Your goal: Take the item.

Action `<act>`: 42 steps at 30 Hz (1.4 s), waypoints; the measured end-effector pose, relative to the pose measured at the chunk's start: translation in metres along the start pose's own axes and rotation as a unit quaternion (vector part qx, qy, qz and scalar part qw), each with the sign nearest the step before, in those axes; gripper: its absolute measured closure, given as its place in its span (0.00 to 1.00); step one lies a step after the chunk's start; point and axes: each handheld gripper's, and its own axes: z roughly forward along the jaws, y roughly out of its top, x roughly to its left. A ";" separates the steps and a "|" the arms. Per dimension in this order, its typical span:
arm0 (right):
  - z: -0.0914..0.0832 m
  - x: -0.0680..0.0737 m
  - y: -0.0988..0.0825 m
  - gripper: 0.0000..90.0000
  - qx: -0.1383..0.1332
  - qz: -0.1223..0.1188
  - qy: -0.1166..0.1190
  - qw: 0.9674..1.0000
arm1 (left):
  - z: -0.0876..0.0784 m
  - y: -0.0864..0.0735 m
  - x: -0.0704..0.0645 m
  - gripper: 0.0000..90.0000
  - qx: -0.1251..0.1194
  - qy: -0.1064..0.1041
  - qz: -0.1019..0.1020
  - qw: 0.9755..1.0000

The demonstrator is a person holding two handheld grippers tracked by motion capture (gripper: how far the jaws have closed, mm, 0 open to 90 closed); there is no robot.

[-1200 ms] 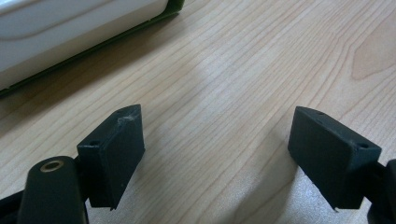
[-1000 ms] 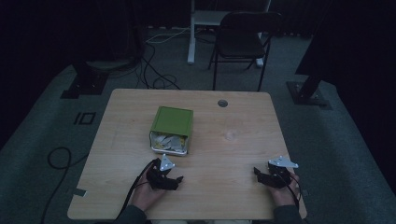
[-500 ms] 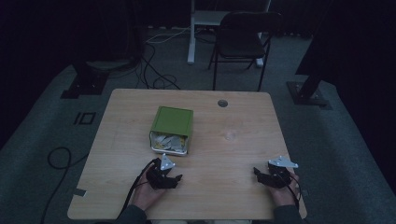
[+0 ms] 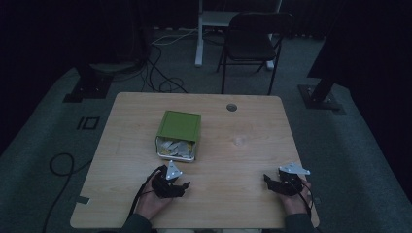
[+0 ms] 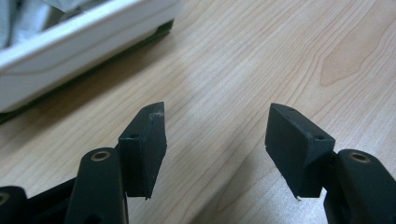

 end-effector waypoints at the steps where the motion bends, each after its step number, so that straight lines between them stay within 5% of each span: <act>1: 0.000 0.000 0.000 0.32 0.000 0.000 0.000 1.000 | -0.001 0.000 0.000 0.43 -0.002 -0.002 -0.002 1.000; 20: 0.000 0.000 0.000 0.32 0.000 0.000 0.000 1.000 | -0.017 0.020 0.006 0.51 -0.023 0.006 0.011 1.000; 42: 0.000 0.000 0.000 0.32 0.000 -0.002 0.000 1.000 | -0.015 0.039 0.029 0.42 -0.044 0.026 -0.006 0.999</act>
